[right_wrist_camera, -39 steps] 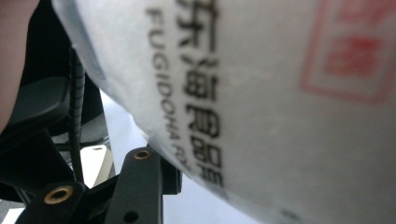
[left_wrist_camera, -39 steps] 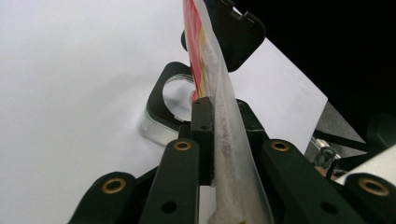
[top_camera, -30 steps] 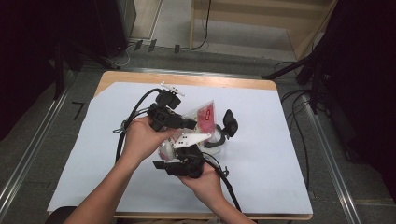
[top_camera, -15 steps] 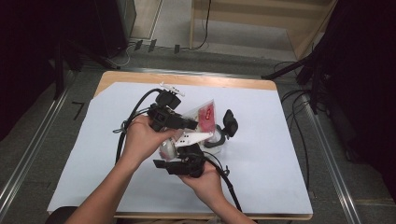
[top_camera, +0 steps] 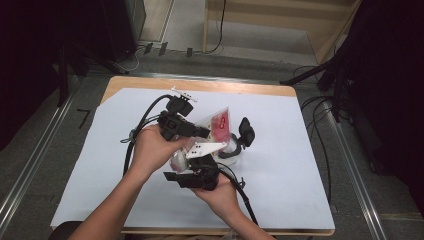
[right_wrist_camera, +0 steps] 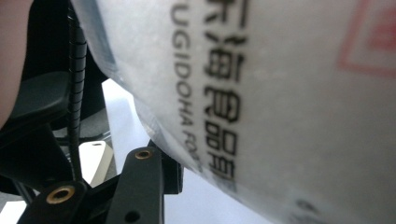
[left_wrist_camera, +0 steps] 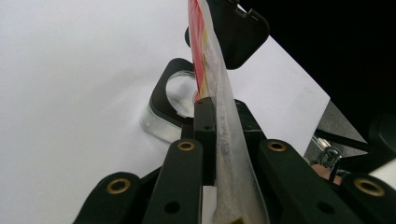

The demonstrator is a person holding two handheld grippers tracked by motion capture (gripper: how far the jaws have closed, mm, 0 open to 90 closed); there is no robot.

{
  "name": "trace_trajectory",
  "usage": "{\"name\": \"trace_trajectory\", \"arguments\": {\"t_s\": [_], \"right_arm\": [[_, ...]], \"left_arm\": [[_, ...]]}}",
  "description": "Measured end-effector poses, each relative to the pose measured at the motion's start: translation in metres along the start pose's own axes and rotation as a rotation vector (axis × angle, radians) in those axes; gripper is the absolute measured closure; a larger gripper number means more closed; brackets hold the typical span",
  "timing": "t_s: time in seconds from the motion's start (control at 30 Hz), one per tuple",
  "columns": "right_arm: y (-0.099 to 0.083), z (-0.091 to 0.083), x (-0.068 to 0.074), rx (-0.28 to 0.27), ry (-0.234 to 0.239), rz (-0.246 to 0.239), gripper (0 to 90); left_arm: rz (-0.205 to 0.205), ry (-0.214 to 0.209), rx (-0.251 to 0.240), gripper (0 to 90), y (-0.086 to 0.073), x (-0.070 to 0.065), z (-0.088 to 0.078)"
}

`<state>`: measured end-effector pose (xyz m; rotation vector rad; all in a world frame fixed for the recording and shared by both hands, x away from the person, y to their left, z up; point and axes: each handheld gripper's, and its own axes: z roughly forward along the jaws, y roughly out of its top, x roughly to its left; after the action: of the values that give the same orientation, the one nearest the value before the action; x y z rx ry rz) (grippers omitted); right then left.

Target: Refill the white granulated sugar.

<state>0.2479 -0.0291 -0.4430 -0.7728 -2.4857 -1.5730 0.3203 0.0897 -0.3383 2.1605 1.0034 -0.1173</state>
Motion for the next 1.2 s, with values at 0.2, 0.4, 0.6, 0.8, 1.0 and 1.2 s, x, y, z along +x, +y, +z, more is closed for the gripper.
{"name": "trace_trajectory", "arguments": {"t_s": [0.2,0.4,0.6,0.8,1.0,1.2], "right_arm": [[-0.001,0.001,0.001,-0.001,-0.012,-0.016,61.9],[0.000,0.000,-0.001,-0.011,-0.005,0.006,62.4],[0.001,-0.001,-0.003,0.002,-0.030,0.008,62.5],[0.004,-0.001,-0.004,0.003,-0.027,0.002,62.6],[0.009,-0.002,-0.003,-0.005,-0.020,0.018,62.5],[0.011,0.000,-0.006,-0.008,-0.037,0.042,62.5]], "left_arm": [[0.001,-0.012,0.014,85.7,0.001,0.002,0.000],[-0.005,-0.021,-0.003,84.7,0.003,0.003,0.002],[-0.042,-0.070,-0.009,84.7,0.005,0.011,0.006],[-0.062,-0.068,0.003,84.7,0.009,0.015,0.005],[-0.073,-0.063,0.038,84.5,0.017,0.014,0.003],[-0.079,-0.088,0.048,84.9,0.019,0.019,0.006]]}}
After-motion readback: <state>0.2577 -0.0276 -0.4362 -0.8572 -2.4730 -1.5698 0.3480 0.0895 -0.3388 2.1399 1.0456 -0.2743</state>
